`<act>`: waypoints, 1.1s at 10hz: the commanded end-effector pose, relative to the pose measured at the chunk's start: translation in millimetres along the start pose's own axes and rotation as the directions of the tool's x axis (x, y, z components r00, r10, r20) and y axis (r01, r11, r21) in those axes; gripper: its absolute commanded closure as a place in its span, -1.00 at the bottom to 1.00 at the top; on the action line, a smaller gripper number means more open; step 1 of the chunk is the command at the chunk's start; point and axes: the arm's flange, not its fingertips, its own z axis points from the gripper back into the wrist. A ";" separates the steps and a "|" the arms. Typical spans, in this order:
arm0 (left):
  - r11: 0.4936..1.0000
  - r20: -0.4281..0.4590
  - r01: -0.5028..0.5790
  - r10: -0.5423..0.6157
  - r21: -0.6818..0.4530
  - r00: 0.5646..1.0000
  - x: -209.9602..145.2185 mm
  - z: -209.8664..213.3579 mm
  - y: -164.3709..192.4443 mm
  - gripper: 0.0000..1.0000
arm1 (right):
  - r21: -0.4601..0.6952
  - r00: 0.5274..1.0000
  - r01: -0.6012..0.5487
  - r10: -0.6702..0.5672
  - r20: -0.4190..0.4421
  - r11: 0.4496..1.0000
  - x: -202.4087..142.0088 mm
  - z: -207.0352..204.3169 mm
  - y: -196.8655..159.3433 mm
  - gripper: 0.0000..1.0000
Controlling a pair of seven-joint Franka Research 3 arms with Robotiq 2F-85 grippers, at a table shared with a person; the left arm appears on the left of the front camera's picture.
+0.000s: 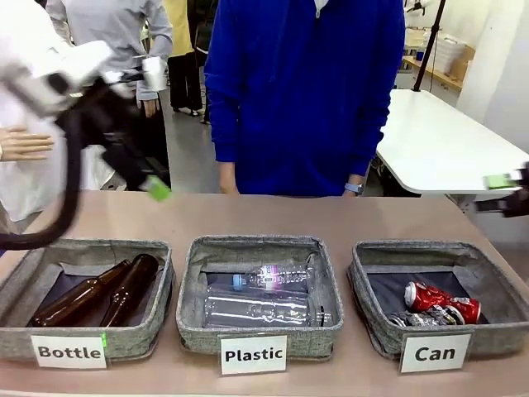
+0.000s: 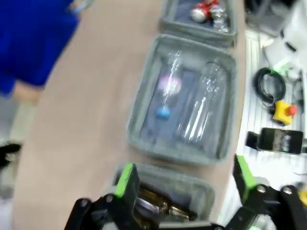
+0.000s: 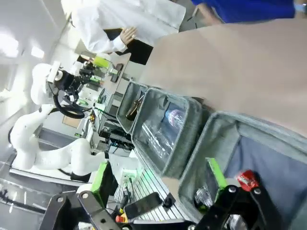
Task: Sort the can waste into the basket.
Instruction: Pick up the can waste from the table and place it in the right Fabric basket.
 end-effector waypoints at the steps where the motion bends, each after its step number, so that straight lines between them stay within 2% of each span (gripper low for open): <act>1: 0.960 0.064 -0.276 0.278 -0.039 0.958 -62.8 24.7 26.9 -1.00 | 0.019 0.995 0.044 -0.045 0.085 0.999 4.4 -43.0 -2.4 -1.00; 2: 0.928 0.121 -0.355 0.367 -0.109 0.922 -99.8 36.0 39.3 -1.00 | 0.043 0.987 0.090 -0.095 0.129 0.995 3.0 -59.5 0.7 -1.00; 3: 0.901 0.187 -0.412 0.432 -0.136 0.883 -137.2 37.3 50.7 -1.00 | 0.041 0.987 0.095 -0.099 0.127 0.995 4.6 -68.2 -0.8 -1.00; 4: 0.867 0.270 -0.449 0.495 -0.217 0.826 -172.9 39.7 55.7 -1.00 | 0.040 0.987 0.111 -0.115 0.112 0.993 -1.0 -74.1 -0.5 -1.00; 5: 0.836 0.410 -0.483 0.549 -0.261 0.729 -203.3 42.0 65.3 -1.00 | 0.047 0.987 0.112 -0.116 0.108 0.993 0.7 -77.7 -1.8 -1.00; 6: 0.734 0.472 -0.604 0.670 -0.310 0.573 -236.9 40.7 73.0 -1.00 | 0.041 0.987 0.123 -0.126 0.097 0.992 -0.9 -79.2 -5.8 -1.00; 7: 0.639 0.485 -0.679 0.751 -0.361 0.449 -252.4 46.2 80.7 -1.00 | 0.026 0.985 0.134 -0.136 0.106 0.991 2.9 -82.5 -10.9 -1.00; 8: 0.782 0.350 -0.563 0.623 -0.265 0.700 -224.7 48.0 68.4 -1.00 | 0.050 0.991 0.098 -0.102 0.090 0.994 -1.1 -74.9 -7.1 -1.00; 11: 0.782 0.350 -0.563 0.623 -0.265 0.700 -224.7 48.0 68.4 -1.00 | 0.050 0.991 0.098 -0.102 0.090 0.994 -1.1 -74.9 -7.1 -1.00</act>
